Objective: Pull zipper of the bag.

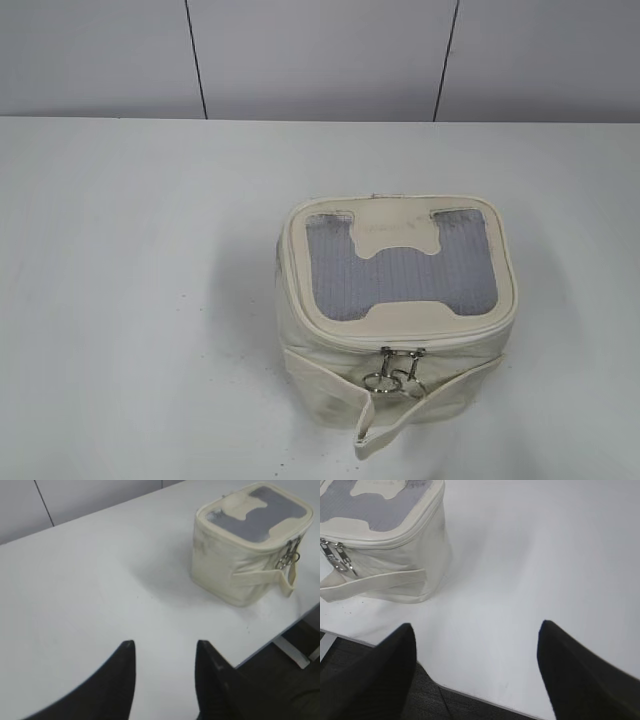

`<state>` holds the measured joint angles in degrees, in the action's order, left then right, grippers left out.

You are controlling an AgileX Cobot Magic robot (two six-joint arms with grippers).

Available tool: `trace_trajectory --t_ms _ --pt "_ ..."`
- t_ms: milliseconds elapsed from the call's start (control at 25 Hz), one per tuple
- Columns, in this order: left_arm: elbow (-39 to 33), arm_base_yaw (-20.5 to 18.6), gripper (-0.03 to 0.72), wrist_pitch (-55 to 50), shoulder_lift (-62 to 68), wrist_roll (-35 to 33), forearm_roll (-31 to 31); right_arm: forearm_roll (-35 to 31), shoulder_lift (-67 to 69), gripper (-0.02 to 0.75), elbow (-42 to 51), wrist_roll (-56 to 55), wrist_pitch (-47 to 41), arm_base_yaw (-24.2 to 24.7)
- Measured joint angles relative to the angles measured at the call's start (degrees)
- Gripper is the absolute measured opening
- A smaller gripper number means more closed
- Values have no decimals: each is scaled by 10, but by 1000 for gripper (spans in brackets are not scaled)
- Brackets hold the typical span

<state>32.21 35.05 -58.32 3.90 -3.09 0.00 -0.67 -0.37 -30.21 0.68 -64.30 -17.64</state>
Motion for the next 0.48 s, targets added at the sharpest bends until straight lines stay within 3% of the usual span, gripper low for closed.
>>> trace_trajectory --t_ms 480 --pt "-13 0 309 -16 -20 0 -8 -3 -1 587 16 9 35 0"
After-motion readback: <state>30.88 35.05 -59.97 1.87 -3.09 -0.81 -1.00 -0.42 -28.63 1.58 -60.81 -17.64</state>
